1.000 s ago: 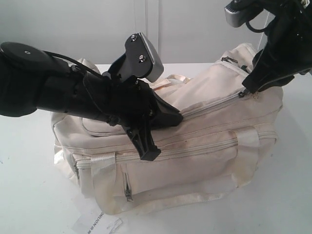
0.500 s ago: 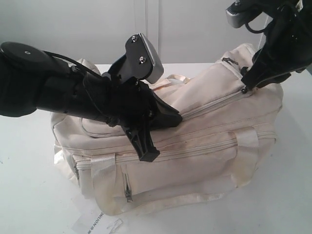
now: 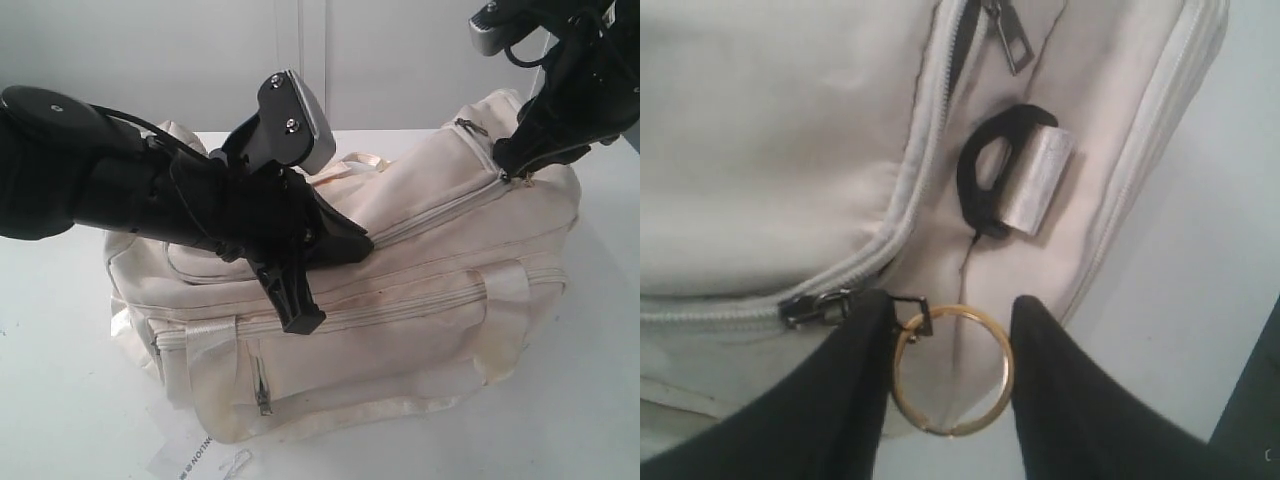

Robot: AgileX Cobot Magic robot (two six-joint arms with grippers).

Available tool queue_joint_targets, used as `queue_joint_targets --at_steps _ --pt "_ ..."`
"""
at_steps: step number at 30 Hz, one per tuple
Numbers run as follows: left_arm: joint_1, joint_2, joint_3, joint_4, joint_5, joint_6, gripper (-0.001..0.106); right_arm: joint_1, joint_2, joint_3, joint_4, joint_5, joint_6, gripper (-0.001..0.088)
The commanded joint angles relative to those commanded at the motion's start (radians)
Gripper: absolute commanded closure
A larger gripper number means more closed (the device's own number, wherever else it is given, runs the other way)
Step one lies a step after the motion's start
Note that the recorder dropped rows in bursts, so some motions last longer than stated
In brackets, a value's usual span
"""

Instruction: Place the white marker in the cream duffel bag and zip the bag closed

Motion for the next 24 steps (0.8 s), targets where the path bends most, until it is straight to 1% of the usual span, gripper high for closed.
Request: queue_joint_targets --at_steps 7,16,24 --pt "0.0 0.0 0.0 0.0 0.003 0.0 0.105 -0.004 0.025 0.0 -0.026 -0.043 0.0 0.0868" --pt "0.0 0.0 0.0 0.0 0.009 0.0 0.105 -0.027 0.043 0.0 -0.017 -0.117 0.0 0.0868" --pt "0.0 0.0 0.0 0.0 0.029 0.0 0.105 -0.027 0.055 0.0 -0.018 -0.183 0.0 0.0868"
